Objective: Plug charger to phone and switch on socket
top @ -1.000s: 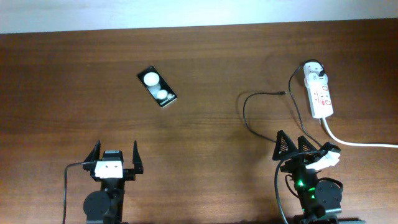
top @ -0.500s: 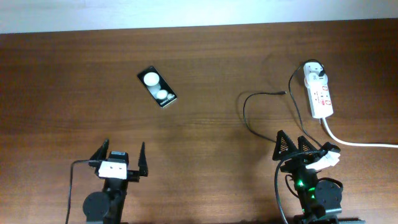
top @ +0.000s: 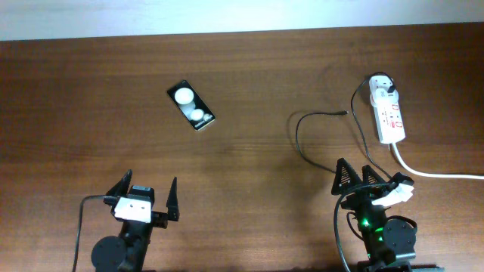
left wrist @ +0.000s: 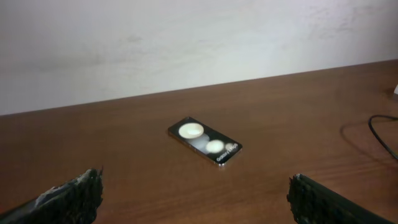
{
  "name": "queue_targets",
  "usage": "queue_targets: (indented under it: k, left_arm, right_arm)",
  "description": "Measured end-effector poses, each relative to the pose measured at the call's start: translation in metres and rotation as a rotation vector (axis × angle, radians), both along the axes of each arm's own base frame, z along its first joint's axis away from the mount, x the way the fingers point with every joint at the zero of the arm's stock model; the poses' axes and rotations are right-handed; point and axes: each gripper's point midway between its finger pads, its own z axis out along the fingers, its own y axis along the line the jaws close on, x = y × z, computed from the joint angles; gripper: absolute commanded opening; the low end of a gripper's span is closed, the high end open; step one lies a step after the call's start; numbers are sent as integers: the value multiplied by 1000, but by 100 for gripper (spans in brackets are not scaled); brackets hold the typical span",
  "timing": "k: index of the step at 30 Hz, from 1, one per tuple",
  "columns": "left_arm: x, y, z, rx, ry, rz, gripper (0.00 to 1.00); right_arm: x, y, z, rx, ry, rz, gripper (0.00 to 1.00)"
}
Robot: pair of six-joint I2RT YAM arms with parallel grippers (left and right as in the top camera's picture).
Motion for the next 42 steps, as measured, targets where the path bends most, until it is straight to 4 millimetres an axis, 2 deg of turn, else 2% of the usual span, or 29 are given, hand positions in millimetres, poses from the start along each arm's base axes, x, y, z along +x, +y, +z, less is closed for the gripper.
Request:
queue_targets:
  k: [5,9,12,15,19,23,42]
  left_arm:
    - [-2,0,-11,1,45,0,99]
    - [-2,0,-12,1,50,0,99]
    - [-3,0,-5,0,38,0,99]
    - [1,0,10,1,76,0,99]
    - [12,0,6,3,241,0,99]
    - [14,0,11,3,243,0,99]
    - [12,0,7,3,261,0,99]
  right_arm:
    - [0,0,0,1,0,0,99]
    - [0,0,0,0,0,0,99]
    - [0,0,0,1,0,0,99]
    - [0,0,0,0,-1,0,99]
    - [0,0,0,0,-1,0,99]
    - [0,0,0,0,-1,0,99]
    - [0,0,0,0,-1,0,99]
